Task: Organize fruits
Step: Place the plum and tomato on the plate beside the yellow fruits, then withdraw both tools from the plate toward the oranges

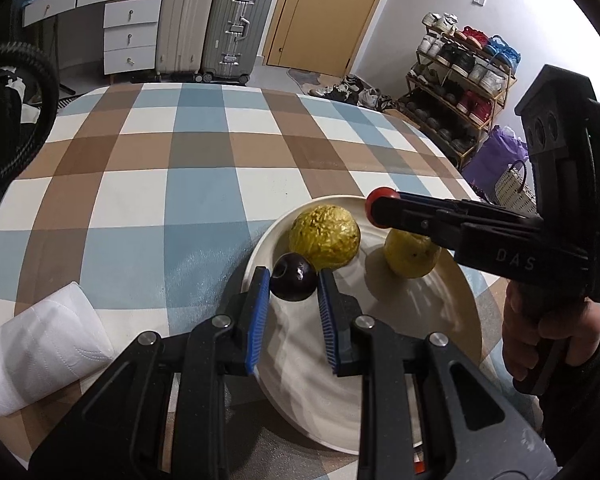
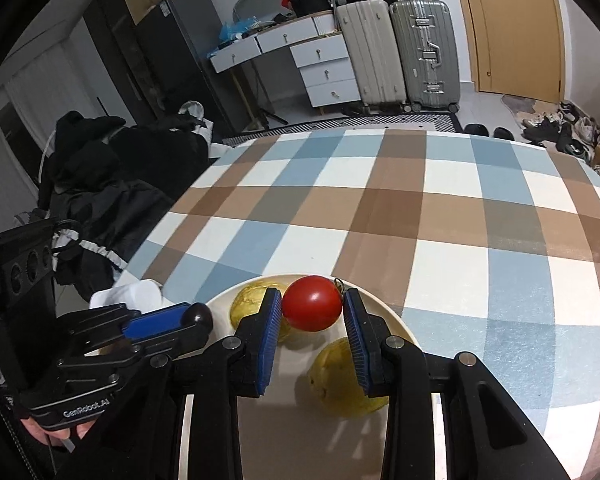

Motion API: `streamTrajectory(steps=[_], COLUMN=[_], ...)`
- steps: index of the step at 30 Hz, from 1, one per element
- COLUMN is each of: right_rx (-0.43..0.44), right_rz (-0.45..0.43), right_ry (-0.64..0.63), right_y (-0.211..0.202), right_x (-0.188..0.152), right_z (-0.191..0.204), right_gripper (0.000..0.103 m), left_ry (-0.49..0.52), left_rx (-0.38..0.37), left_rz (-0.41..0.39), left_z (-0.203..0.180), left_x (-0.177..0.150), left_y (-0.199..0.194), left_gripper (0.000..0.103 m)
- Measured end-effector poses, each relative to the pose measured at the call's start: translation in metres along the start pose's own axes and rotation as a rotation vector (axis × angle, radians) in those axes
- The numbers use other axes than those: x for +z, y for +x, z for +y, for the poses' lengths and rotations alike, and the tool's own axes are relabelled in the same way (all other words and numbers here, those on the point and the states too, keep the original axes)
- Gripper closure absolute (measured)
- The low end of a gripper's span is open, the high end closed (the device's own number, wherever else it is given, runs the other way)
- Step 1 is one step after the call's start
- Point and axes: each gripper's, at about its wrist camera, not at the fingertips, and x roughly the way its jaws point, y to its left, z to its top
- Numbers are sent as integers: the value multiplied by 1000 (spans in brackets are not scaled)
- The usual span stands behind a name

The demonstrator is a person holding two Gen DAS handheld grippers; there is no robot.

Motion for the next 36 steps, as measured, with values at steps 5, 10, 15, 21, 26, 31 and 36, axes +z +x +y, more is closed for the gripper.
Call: streamTrajectory(steps=[5,10,15,21,26,31,36], right_rx=[-17,-1,0,6,2,-8,-28], right_rz=[24,5,-44,-134,-225,-317,-360], right_ry=[-1,32,50,51,41,35,33], right_y=[9,7,-12,-54,-99,-142,-171], right_x=[0,1,0,-10,-29,-54,-80], right_z=[1,-3,-4,2,16,29,41], right_gripper=[70,65,61,53,41,23,14], left_ry=[-22,-11,-18,-22,-8,-4,17], left_rx=[-5,2,12,35,53,56,56], left_rz=[-6,-12,-37,-68,-116,-147,-173], left_z=[1,-3,-6,-16,-34,-52,-71], left_x=[3,3,-1,-11,-22,-36,-55], left_y=[2,-3,-18,-46,-78,-108,-134], left_gripper=[81,76,64,45,30,20,19])
